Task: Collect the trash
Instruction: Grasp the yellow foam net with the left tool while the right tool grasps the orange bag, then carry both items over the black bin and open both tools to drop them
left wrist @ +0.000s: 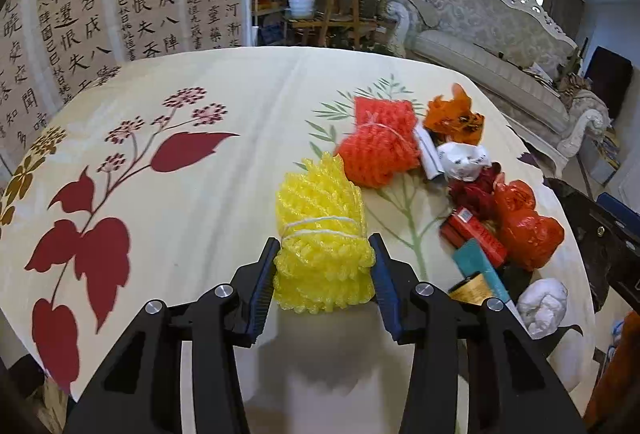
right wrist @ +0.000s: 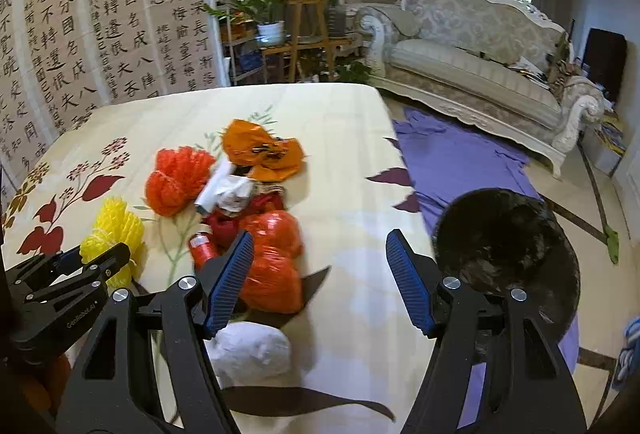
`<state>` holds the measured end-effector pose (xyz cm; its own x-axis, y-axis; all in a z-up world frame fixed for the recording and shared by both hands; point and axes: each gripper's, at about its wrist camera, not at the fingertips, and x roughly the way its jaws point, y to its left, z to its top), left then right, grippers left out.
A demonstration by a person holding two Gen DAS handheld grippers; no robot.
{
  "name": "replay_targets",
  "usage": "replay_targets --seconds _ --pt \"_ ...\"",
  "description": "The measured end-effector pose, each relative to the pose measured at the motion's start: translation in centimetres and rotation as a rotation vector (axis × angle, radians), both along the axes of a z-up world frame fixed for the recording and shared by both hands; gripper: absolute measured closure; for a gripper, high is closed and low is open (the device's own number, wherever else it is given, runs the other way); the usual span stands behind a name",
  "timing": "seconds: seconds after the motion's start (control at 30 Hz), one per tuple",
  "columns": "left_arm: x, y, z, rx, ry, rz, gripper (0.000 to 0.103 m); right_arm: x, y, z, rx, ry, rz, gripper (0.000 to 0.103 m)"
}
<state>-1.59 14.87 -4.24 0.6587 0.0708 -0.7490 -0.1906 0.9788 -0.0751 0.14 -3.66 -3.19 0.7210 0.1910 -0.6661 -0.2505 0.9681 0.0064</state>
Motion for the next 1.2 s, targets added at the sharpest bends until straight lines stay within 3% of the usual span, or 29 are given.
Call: replay_targets --seconds 0.33,0.4,0.47,0.53,0.9,1.2 --pt "-0.8 2.4 0.2 0.028 0.0 0.056 0.058 1.1 2.9 -1.8 -0.042 0.068 0.066 0.036" --pt "-0.8 2.5 0.1 0.022 0.002 0.056 0.058 1.4 2.9 -2.2 -0.041 0.09 0.068 0.042" --pt "-0.8 2.5 0.1 0.02 0.001 0.053 0.058 1.5 2.8 -2.8 -0.027 0.116 0.085 0.061" --pt "-0.8 2.3 0.0 0.012 0.001 0.047 0.058 1.7 2.6 -3.1 -0.001 0.146 0.097 0.063" --pt "-1.2 0.7 1.5 0.005 -0.043 0.016 0.058 0.2 0.9 -1.6 0.002 0.071 0.072 0.067" --pt "-0.7 -3.8 3.5 -0.004 -0.103 -0.088 0.058 -0.4 -4.2 0.7 0.016 -0.014 -0.053 0.067"
